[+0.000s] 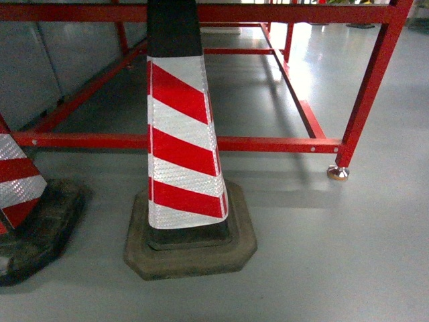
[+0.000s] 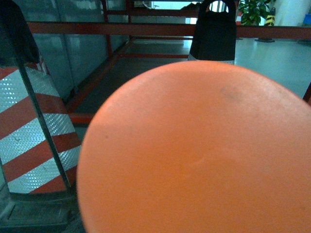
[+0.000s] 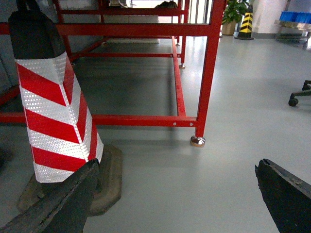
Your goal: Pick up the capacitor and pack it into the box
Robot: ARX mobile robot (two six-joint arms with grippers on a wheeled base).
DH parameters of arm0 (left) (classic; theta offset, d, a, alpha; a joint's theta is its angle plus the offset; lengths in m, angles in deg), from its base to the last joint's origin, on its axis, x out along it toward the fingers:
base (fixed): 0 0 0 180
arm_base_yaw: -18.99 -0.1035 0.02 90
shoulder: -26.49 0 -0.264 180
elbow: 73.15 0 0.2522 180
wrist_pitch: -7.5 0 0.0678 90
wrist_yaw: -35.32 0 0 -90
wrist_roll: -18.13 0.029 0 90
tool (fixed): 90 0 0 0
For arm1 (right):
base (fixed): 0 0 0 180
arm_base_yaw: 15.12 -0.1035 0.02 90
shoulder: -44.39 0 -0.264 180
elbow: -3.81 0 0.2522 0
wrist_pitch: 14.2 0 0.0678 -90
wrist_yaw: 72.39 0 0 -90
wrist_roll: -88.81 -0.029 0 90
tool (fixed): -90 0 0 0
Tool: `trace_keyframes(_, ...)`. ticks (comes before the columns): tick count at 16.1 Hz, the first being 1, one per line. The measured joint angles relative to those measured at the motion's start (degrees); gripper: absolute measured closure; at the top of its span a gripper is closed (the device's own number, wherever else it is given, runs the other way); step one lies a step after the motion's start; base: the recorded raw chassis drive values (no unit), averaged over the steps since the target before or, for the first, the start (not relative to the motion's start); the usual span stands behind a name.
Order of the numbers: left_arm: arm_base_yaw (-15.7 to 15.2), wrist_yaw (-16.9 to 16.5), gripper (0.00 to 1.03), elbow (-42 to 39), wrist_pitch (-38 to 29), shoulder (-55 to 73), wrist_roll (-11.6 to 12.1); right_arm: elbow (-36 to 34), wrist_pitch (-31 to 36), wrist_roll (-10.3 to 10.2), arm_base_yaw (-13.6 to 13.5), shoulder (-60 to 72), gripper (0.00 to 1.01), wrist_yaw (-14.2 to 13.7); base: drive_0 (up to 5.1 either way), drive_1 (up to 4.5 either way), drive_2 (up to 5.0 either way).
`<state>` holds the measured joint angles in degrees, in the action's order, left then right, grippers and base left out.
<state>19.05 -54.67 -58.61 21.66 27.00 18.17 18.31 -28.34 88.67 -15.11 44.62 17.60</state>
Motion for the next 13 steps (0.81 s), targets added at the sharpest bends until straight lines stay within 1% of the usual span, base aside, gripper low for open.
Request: trace_keyframes(13,0.0,0.1,0.59,0.0,0.0,0.0,0.0,0.0,0.0,0.0,0.0,0.0,0.03,0.0,0.0,0.0,0.0)
